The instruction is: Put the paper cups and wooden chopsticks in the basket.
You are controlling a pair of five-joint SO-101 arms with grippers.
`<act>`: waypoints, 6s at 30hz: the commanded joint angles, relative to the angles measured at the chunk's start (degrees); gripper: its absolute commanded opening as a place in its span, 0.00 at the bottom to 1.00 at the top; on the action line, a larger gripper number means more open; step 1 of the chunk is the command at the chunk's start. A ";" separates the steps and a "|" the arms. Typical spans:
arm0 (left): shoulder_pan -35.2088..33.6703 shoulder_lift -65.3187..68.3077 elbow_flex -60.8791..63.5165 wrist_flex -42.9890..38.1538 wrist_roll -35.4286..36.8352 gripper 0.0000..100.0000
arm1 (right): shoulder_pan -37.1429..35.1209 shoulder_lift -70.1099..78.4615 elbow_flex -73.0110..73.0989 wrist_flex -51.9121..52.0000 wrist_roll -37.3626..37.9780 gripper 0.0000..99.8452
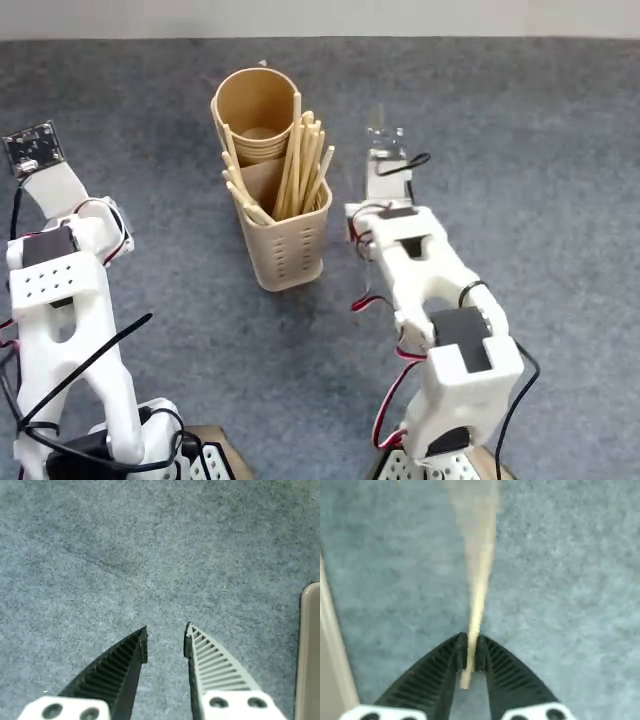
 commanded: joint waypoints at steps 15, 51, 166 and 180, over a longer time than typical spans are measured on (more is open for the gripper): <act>-0.13 -1.80 -0.22 -0.62 0.62 0.15 | 19.65 -0.22 -11.65 39.78 20.66 0.00; 1.01 -1.80 0.40 -0.97 0.62 0.15 | 13.23 40.31 -71.16 43.30 32.18 0.06; 17.01 -58.95 24.04 6.77 -17.41 0.15 | 5.85 -74.51 -11.56 59.12 17.76 0.13; 17.19 -76.18 46.55 5.63 -17.32 0.15 | 19.03 -116.26 61.58 28.79 21.45 0.13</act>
